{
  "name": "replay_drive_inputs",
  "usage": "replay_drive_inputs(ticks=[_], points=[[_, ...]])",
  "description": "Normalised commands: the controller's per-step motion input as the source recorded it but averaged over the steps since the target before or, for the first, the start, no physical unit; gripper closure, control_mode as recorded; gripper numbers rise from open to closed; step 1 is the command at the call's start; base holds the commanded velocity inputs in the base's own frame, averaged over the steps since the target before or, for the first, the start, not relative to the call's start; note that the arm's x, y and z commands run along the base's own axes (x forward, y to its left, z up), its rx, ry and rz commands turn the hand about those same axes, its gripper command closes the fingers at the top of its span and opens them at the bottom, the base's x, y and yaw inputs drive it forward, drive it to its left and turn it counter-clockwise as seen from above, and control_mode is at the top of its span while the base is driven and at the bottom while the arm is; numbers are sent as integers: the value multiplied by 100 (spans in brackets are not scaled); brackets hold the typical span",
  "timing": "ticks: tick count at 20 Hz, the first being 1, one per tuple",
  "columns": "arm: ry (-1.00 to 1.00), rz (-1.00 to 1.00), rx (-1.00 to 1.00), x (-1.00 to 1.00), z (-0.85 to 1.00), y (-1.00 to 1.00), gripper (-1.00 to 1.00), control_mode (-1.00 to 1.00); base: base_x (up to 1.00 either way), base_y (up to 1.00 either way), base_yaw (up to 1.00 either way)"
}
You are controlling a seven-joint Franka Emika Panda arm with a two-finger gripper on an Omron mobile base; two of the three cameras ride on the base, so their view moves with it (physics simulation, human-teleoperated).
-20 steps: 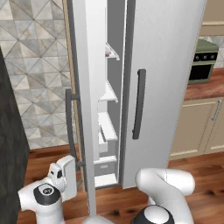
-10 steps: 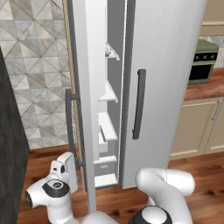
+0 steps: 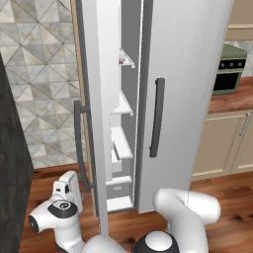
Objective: The ice cube tray has been filled with water. Take the tray and place it in the freezer to make ice. Close the freezer door after placing the tray.
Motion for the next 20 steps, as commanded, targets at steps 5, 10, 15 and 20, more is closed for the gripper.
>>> replay_drive_inputs(ticks=[5,10,15,20], points=[[0,3,0,25,-12,35,-100,-100,0,0,0],[0,0,0,15,-4,21,-100,-100,0,0,0],[0,-1,0,8,0,1,-100,-100,0,0,0],[0,-5,0,10,0,0,-100,-100,0,0,0]])
